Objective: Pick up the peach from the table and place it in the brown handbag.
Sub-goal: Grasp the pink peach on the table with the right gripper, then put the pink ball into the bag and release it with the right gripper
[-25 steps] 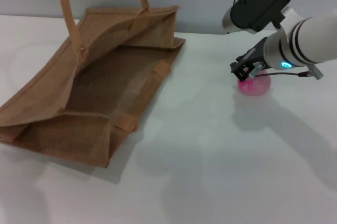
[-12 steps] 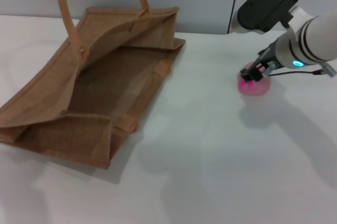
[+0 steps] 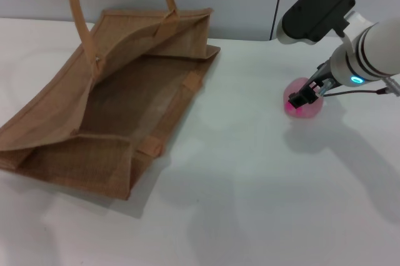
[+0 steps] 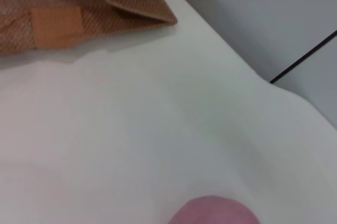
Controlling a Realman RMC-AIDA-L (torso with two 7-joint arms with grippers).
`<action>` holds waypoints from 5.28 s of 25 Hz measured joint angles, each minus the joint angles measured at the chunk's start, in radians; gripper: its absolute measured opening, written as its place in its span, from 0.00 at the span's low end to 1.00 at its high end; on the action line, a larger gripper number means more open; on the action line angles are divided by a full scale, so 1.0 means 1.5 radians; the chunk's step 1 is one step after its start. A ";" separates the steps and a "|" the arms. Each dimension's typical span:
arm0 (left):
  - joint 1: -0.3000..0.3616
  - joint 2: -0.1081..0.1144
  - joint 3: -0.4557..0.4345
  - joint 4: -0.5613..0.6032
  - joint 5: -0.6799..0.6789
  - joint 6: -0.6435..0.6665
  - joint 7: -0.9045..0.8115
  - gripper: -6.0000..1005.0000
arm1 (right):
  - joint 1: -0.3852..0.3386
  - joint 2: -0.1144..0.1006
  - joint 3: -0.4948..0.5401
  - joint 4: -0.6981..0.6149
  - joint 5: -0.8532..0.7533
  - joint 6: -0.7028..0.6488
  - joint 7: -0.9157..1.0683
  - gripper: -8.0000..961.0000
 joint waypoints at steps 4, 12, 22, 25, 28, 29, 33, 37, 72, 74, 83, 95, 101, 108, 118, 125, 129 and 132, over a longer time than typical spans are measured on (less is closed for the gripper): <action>0.000 0.000 0.000 0.000 0.000 0.000 0.000 0.13 | 0.002 0.001 -0.004 -0.012 0.001 0.017 0.003 0.92; -0.003 0.000 0.000 -0.001 0.000 0.000 -0.001 0.13 | -0.002 0.001 -0.004 -0.005 0.001 0.000 0.004 0.92; -0.005 -0.001 0.000 0.003 -0.005 -0.005 -0.003 0.13 | 0.006 0.000 -0.008 0.056 0.027 -0.050 0.000 0.92; -0.005 -0.001 0.000 0.003 -0.005 -0.006 -0.003 0.14 | 0.012 0.000 -0.009 0.067 0.033 -0.062 -0.001 0.92; -0.008 -0.001 0.000 0.003 -0.005 -0.006 -0.003 0.14 | 0.014 0.001 -0.009 0.075 0.034 -0.071 -0.005 0.92; -0.009 -0.001 0.000 0.003 -0.005 -0.006 -0.003 0.14 | 0.015 0.001 -0.009 0.079 0.034 -0.073 -0.007 0.91; -0.013 -0.001 0.000 0.002 -0.005 -0.006 -0.003 0.14 | 0.022 0.002 -0.009 0.101 0.036 -0.080 -0.013 0.91; -0.014 -0.001 0.000 0.001 -0.004 -0.007 -0.003 0.14 | 0.024 0.002 -0.007 0.111 0.036 -0.087 -0.013 0.91; -0.013 -0.002 0.001 0.003 -0.002 -0.008 -0.003 0.14 | 0.032 -0.001 -0.002 0.154 0.106 -0.126 -0.048 0.84; -0.013 -0.002 0.001 0.003 -0.002 -0.008 -0.003 0.14 | 0.032 -0.001 -0.002 0.153 0.106 -0.127 -0.048 0.84; -0.011 -0.001 0.001 0.003 -0.003 -0.008 -0.003 0.14 | 0.035 -0.001 -0.001 0.145 0.106 -0.132 -0.047 0.75; -0.010 -0.001 0.001 0.005 -0.005 -0.008 -0.003 0.14 | 0.039 0.001 -0.003 0.086 0.105 -0.130 -0.045 0.64; -0.010 -0.001 0.001 0.005 -0.006 -0.008 0.000 0.14 | 0.039 0.001 -0.009 0.053 0.129 -0.129 -0.052 0.61; -0.016 0.000 0.001 0.021 -0.023 -0.008 0.002 0.14 | 0.039 0.002 -0.063 0.008 0.205 -0.136 -0.072 0.57; -0.022 -0.001 0.001 0.034 -0.049 -0.022 0.002 0.14 | 0.058 0.003 -0.130 -0.042 0.281 -0.178 -0.094 0.47; -0.024 -0.003 0.005 0.034 -0.050 -0.026 0.002 0.14 | 0.060 0.003 -0.144 -0.024 0.353 -0.215 -0.154 0.44; -0.024 -0.003 0.017 0.034 -0.050 -0.026 -0.001 0.14 | 0.063 0.004 -0.171 0.016 0.450 -0.260 -0.234 0.44; -0.028 -0.004 0.019 0.034 -0.051 -0.026 -0.002 0.14 | 0.066 0.005 -0.195 0.039 0.490 -0.285 -0.288 0.44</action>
